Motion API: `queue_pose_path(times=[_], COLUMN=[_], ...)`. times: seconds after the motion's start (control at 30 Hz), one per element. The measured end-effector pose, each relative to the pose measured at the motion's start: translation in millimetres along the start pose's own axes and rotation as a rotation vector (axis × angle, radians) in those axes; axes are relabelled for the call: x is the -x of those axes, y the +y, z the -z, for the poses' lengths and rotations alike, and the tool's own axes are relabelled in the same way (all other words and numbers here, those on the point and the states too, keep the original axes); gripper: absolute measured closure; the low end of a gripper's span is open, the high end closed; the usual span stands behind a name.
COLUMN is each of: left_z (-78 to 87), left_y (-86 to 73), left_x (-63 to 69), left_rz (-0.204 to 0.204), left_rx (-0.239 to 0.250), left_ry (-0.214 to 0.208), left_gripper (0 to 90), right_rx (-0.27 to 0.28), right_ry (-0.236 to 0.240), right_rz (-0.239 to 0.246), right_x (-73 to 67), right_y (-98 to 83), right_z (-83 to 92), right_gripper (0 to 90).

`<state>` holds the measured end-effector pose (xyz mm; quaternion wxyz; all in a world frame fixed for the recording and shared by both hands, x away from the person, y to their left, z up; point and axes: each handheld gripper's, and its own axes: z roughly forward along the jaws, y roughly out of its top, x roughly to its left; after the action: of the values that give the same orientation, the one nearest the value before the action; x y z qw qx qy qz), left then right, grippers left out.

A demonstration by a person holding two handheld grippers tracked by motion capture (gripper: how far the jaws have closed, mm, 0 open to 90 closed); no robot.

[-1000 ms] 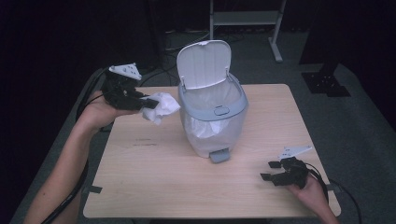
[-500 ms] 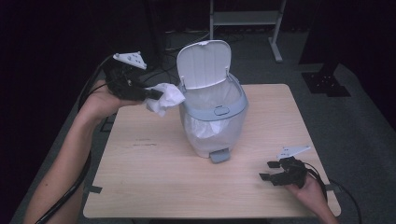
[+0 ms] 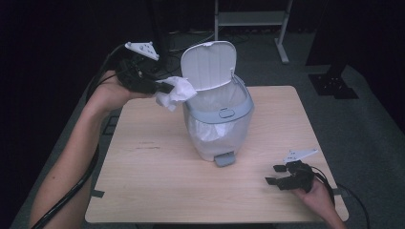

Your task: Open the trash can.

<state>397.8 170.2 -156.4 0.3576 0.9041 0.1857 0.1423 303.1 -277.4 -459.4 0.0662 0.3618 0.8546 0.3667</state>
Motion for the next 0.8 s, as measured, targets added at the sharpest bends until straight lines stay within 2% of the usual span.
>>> queue_pose_path(times=[0.8], left_z=[-26.7], left_y=[42.7], left_x=[-3.6], left_rz=[-0.046], left_rx=[-0.015], left_ry=[-0.036], left_gripper=[80.8], right_rx=[0.006], right_ry=[0.001], right_rz=[-0.007], right_x=[1.7], right_y=[-1.7], right_z=[2.3], right_gripper=[34.6])
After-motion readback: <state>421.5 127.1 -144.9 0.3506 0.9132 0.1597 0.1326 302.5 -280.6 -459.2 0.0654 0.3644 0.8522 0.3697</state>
